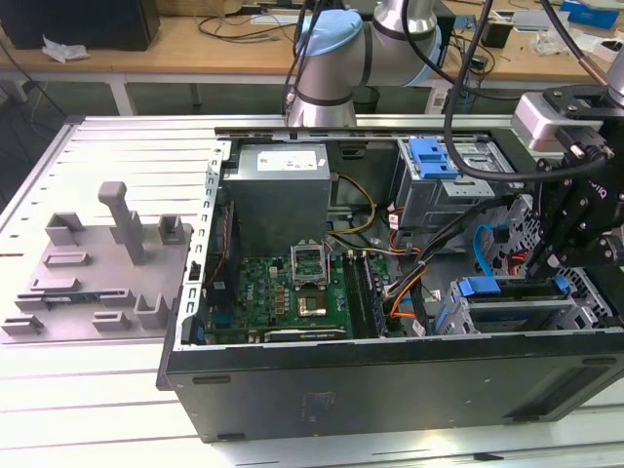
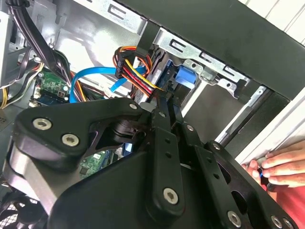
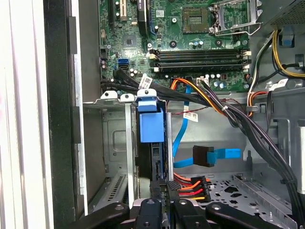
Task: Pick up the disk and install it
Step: 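Insert the first disk wire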
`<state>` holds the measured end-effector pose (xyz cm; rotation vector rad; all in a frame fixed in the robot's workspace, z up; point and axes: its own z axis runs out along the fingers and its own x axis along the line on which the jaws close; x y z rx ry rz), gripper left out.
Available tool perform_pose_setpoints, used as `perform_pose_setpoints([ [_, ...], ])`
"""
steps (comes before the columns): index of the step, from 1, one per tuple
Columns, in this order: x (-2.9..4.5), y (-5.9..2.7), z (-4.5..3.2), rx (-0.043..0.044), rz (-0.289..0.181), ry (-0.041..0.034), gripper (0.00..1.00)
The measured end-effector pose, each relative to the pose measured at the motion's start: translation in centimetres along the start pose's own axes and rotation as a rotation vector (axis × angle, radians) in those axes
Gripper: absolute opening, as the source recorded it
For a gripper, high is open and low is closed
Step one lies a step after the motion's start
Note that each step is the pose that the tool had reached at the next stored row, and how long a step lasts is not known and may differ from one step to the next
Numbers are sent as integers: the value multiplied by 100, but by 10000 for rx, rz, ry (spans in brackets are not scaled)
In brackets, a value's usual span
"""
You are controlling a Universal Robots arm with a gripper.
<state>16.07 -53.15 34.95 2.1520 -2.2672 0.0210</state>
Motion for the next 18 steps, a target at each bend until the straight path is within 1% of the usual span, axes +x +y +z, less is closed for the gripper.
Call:
perform_pose_setpoints([
  [18, -1, -3, 39, 1, -8, 1, 16],
])
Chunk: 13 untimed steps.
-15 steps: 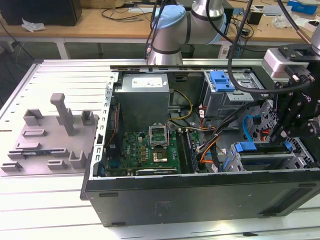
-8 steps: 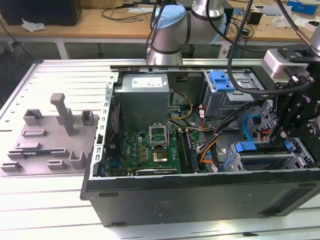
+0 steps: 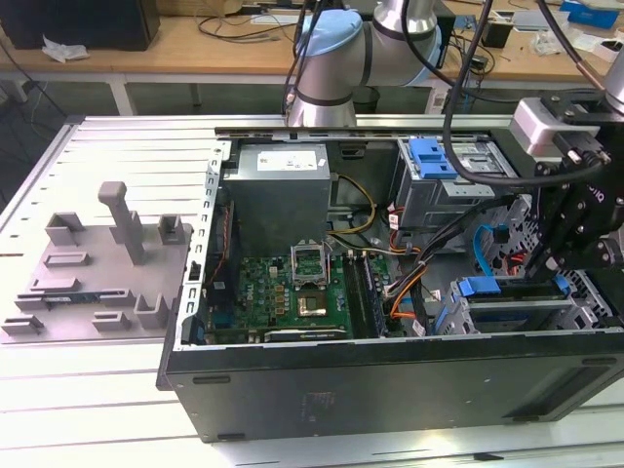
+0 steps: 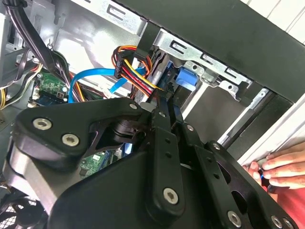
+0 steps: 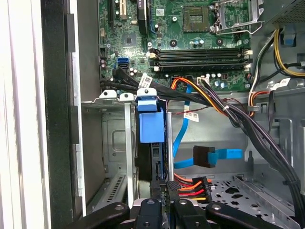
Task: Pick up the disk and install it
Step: 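Insert the first disk wire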
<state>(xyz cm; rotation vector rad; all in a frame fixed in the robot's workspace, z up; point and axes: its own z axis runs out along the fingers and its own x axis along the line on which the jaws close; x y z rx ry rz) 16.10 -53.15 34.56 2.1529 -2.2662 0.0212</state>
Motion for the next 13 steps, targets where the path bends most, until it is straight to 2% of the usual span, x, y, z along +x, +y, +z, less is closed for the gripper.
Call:
perform_pose_setpoints([
  [13, 11, -2, 10, 1, -47, -1, 16],
])
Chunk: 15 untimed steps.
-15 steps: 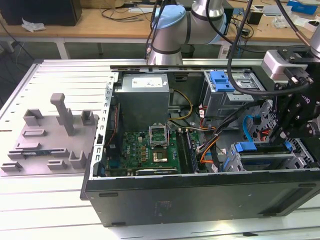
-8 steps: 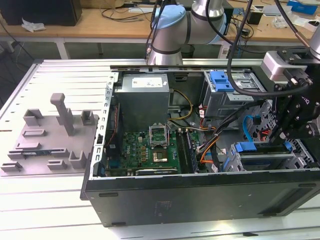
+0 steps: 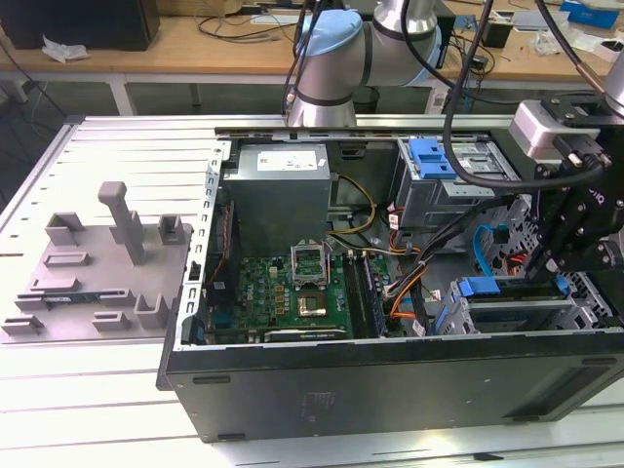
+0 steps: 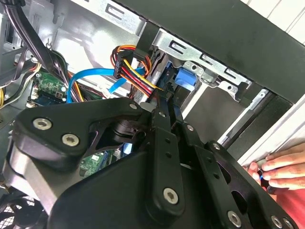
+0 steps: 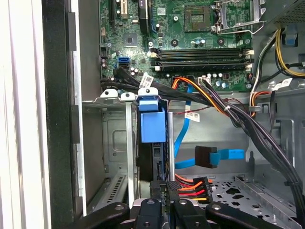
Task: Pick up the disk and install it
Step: 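Insert the first disk wire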
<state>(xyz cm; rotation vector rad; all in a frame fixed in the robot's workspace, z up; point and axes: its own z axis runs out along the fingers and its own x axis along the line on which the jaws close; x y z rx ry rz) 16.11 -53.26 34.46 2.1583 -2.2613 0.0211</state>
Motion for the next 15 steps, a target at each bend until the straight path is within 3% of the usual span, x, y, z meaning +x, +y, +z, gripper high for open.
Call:
perform_pose_setpoints([
  [15, 9, -1, -18, 5, -6, -2, 16],
])
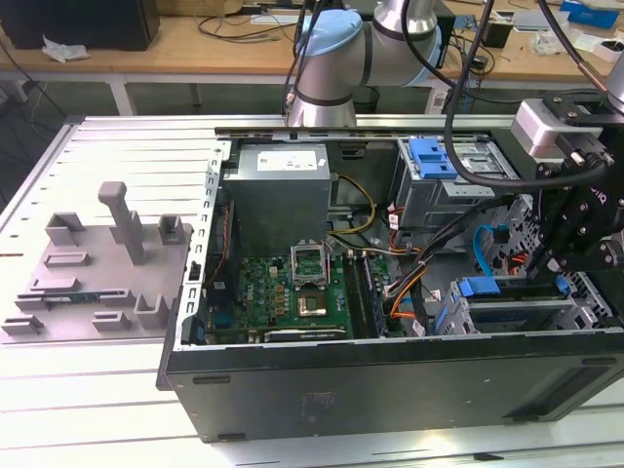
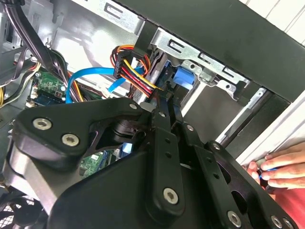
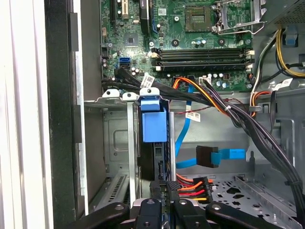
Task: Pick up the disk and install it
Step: 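Insert the first disk wire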
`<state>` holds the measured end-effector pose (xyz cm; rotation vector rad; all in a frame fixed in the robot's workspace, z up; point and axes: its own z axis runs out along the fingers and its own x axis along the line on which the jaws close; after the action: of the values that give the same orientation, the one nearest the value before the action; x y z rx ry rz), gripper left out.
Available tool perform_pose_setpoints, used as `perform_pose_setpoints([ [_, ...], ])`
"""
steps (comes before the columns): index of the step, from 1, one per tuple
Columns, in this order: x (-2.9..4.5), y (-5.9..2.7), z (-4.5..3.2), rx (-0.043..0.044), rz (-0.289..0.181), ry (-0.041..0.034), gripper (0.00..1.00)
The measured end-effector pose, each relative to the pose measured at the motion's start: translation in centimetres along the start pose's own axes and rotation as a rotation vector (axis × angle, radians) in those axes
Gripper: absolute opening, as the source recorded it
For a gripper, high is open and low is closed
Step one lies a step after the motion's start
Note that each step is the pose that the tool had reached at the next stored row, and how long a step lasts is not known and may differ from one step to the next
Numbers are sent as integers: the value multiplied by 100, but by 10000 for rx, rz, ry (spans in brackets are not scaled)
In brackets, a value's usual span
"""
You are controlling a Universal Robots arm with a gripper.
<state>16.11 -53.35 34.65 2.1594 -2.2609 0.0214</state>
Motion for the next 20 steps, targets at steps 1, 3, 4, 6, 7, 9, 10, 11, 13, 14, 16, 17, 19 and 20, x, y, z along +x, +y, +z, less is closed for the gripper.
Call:
perform_pose_setpoints([
  [1, 0, 0, -1, 3, 1, 0, 16],
  [3, 0, 0, -1, 8, 1, 4, 16],
  [4, 0, 0, 0, 10, 1, 4, 16],
  [6, 0, 0, 10, 15, 1, 1, 16],
  [7, 0, 0, 14, 17, 1, 2, 16],
  [9, 0, 1, 16, 20, 1, 3, 16],
  [10, 0, 1, 18, 22, 1, 2, 16],
  [11, 0, 2, 18, 24, 1, 1, 16],
  [13, 0, 2, 20, 28, 1, 1, 16],
  [14, 0, 3, 21, 33, 1, 1, 16],
  [16, 0, 4, 24, 36, 1, 1, 16],
  [17, 0, 4, 25, 37, 1, 2, 16],
  [19, 0, 5, 26, 39, 1, -1, 16],
  [20, 0, 5, 22, 39, 1, -8, 16],
])
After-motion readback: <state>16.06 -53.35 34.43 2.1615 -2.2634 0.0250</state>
